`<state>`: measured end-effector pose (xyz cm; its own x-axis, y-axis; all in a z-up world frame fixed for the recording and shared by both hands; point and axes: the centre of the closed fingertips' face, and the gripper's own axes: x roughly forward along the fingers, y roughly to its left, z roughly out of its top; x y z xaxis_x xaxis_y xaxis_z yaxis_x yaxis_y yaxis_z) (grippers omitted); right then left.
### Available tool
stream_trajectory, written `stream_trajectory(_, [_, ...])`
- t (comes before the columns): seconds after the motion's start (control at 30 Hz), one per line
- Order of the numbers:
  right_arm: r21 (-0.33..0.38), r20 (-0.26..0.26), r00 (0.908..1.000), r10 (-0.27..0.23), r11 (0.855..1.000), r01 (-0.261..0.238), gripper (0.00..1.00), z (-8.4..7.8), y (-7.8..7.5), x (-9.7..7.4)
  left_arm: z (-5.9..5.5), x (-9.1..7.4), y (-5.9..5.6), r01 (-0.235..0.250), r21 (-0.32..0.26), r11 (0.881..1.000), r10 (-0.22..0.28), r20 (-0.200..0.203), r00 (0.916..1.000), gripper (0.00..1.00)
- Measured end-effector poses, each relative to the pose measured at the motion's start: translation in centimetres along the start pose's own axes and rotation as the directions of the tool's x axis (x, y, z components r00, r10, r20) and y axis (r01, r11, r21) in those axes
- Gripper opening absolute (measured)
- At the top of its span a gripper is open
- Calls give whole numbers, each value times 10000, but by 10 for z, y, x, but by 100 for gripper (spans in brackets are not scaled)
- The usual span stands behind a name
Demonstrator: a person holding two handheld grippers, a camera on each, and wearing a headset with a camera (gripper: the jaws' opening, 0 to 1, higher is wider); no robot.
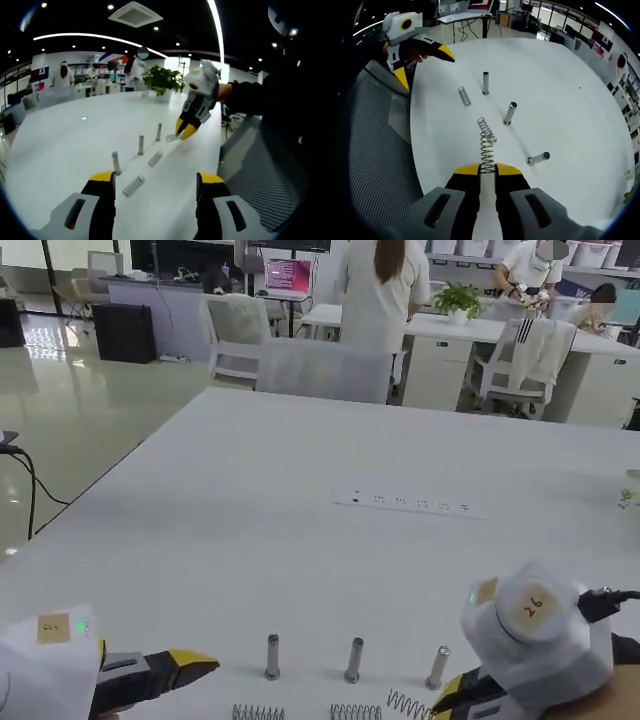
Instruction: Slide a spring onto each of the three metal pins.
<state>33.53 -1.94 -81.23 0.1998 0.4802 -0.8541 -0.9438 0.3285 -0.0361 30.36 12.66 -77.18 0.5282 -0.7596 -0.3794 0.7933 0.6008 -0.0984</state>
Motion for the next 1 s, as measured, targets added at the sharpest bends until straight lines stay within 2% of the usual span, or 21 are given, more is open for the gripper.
stream_trajectory(0.37, [-465, 384, 9989, 252, 9986, -234, 8, 20, 16, -6, 14, 15, -12, 705, 232, 9972, -706, 19, 9975, 47])
stream_trajectory(0.63, [-768, 407, 9979, 505, 9959, -472, 8, 28, 27, -6, 17, 27, -22, 1181, 364, 9923, -1179, -74, 9930, 40])
stream_trajectory(0.83, [-1059, 509, 9963, 691, 9924, -634, 8, 39, 32, -6, 22, 32, -24, 1373, 391, 9898, -1375, 29, 9905, 36])
stream_trajectory(1.0, [-1226, 636, 9947, 804, 9898, -722, 8, 45, 36, -3, 21, 37, -26, 1497, 439, 9878, -1501, 51, 9887, 32])
